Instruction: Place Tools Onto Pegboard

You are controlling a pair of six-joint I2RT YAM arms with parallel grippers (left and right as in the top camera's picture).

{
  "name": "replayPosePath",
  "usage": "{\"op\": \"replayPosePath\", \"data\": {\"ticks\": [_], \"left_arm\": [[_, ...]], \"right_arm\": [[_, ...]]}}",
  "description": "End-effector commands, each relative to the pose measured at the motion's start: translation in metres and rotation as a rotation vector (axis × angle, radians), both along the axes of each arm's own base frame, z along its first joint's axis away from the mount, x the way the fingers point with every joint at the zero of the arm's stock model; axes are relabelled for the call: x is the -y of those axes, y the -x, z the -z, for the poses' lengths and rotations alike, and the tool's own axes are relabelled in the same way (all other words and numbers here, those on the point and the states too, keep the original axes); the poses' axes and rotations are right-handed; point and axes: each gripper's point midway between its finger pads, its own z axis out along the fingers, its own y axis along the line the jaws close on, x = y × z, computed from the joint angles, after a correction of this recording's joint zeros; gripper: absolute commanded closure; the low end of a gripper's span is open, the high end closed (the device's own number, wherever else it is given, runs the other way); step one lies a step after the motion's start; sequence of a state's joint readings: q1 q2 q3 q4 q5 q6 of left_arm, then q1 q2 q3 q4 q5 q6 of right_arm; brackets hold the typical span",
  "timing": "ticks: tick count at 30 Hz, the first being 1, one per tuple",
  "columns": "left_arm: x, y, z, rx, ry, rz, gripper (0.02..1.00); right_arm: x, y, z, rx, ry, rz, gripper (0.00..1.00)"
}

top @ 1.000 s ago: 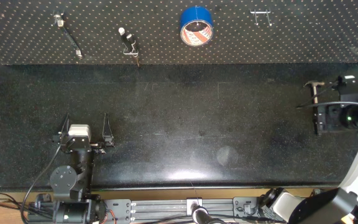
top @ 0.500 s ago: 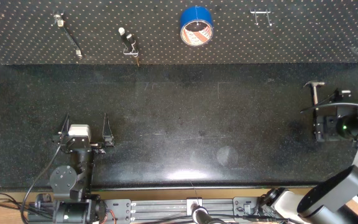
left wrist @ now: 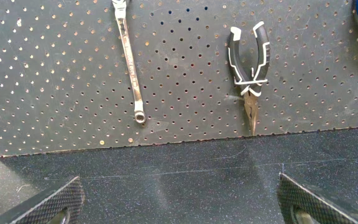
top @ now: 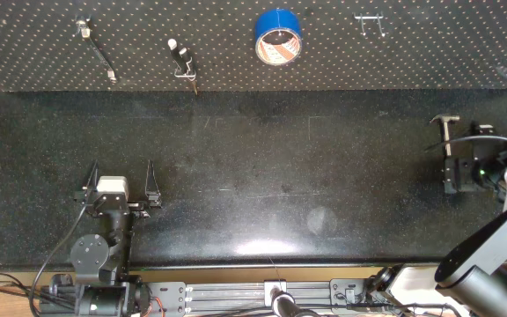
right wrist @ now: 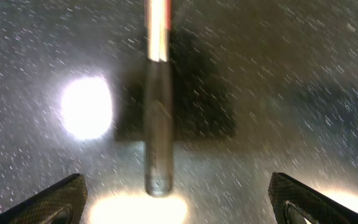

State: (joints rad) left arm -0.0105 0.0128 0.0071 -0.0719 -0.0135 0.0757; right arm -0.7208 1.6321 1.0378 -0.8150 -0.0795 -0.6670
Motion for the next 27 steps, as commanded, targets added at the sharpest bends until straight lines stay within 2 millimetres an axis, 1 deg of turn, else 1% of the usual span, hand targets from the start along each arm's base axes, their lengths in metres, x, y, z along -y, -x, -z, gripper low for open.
{"op": "replayPosePath", "data": {"ticks": [1,5,9,14,20,27], "left_arm": [[0.003,0.001,0.000,0.001,-0.011,0.018,0.020],[0.003,0.001,0.000,0.001,-0.011,0.018,0.023],[0.003,0.001,0.000,0.000,-0.011,0.018,0.023],[0.003,0.001,0.000,0.001,-0.011,0.018,0.023],[0.003,0.001,0.000,0.000,-0.011,0.018,0.023],[0.003,0.001,0.000,0.001,-0.011,0.018,0.023]], "right_arm": [[-0.005,-0.010,0.008,-0.005,0.006,0.007,0.047],[-0.004,-0.012,0.010,-0.005,0.007,0.005,0.047],[-0.005,-0.012,0.018,-0.016,-0.017,0.073,0.047],[-0.009,-0.015,0.018,0.004,-0.043,0.064,0.047],[-0.010,-0.017,0.018,0.004,-0.027,-0.011,0.047],[-0.016,-0.015,0.027,-0.017,-0.060,-0.067,0.047]]}}
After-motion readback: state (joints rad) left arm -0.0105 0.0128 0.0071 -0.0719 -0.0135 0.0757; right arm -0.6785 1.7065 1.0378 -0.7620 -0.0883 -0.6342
